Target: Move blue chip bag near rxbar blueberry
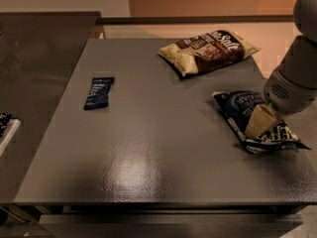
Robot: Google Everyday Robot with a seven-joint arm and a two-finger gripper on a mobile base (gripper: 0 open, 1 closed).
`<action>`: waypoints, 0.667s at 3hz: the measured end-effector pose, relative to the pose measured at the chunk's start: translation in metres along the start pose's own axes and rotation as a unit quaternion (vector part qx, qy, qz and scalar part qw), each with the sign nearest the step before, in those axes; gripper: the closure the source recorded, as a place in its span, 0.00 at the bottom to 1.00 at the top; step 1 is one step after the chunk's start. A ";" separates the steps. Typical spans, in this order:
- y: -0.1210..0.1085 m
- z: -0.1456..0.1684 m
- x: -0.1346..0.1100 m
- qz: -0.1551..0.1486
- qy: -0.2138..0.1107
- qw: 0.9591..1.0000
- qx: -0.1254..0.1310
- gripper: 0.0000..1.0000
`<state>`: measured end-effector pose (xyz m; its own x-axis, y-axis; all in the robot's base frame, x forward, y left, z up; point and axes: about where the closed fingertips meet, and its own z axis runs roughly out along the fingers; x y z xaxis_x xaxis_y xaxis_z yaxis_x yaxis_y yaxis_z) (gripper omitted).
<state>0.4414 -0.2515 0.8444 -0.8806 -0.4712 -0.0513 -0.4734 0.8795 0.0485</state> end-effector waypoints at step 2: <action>0.013 -0.040 -0.028 -0.051 -0.050 0.997 0.001 1.00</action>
Offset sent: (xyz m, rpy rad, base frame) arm 0.0287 0.0422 0.0756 0.0790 -0.1593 0.1942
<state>0.4588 -0.2300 0.8863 -0.8215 -0.5485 -0.1557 -0.5596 0.8280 0.0356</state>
